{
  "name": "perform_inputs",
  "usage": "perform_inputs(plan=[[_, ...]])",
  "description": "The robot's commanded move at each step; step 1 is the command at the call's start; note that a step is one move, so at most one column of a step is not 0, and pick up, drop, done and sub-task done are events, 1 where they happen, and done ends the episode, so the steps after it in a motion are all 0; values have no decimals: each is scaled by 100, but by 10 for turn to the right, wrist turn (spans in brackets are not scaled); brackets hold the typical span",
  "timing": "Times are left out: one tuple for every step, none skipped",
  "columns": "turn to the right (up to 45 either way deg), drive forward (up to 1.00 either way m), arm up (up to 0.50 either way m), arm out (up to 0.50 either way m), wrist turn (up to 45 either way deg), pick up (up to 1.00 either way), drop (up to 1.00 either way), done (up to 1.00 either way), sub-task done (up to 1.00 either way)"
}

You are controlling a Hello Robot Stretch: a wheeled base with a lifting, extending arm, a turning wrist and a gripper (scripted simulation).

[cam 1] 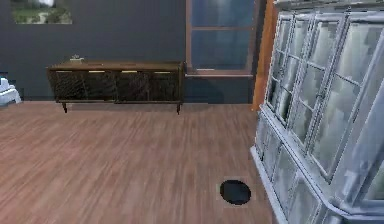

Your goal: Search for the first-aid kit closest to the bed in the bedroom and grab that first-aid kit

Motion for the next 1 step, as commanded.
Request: perform_inputs(plan=[[0, 30, 0, 0, 0, 0, 0, 0, 0]])
